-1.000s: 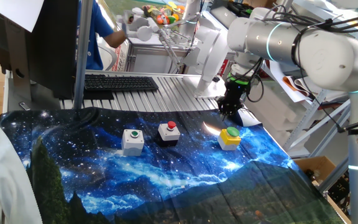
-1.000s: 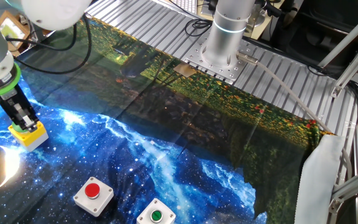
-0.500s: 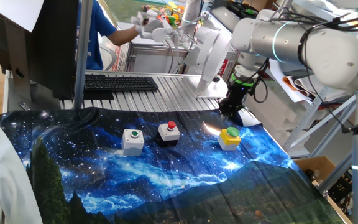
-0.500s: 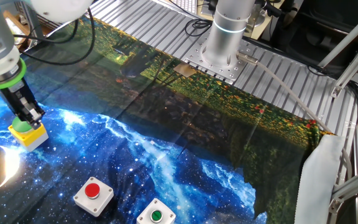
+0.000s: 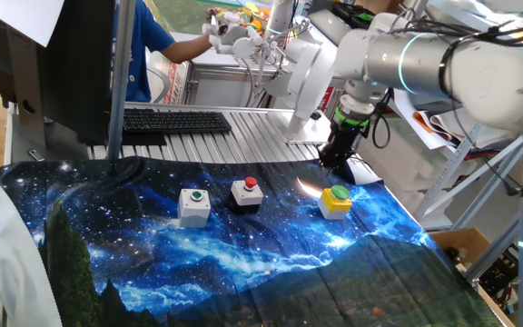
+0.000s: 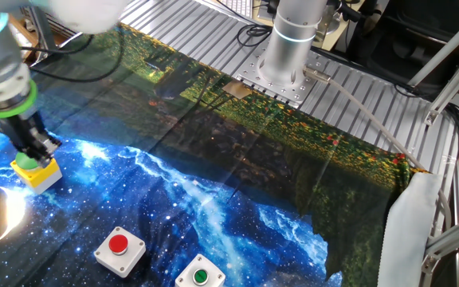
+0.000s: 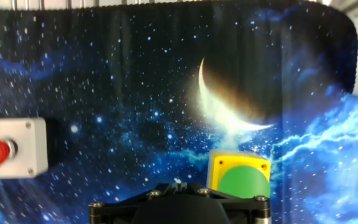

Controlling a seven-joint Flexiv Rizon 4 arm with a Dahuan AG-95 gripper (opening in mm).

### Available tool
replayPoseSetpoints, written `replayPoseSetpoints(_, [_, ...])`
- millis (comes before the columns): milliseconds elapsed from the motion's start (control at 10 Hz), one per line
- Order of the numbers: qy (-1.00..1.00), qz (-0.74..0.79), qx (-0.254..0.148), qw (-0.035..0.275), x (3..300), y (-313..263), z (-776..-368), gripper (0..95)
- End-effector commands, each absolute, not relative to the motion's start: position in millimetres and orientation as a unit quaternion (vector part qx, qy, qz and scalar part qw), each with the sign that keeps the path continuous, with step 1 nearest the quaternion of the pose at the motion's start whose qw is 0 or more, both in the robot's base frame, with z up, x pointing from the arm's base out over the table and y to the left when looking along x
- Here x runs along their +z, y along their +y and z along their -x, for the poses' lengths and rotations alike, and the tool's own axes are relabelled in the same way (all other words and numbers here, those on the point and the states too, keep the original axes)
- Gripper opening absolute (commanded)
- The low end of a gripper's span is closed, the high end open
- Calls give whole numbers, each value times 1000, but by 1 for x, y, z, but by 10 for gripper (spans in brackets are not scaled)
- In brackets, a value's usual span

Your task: Press three buttons from left to right in sequence

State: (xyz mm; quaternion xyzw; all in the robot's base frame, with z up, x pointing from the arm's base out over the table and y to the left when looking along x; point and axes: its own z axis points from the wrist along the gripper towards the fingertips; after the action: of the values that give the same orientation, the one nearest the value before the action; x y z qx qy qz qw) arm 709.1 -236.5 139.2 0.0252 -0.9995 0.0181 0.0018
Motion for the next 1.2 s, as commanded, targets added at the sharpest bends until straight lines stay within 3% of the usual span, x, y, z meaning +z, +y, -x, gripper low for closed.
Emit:
replayPoseSetpoints(100, [-999, -37, 14, 8, 140, -238, -715, 0])
replayPoseSetpoints(1200, [-1000, 15, 8, 9, 155, -207, -719, 0])
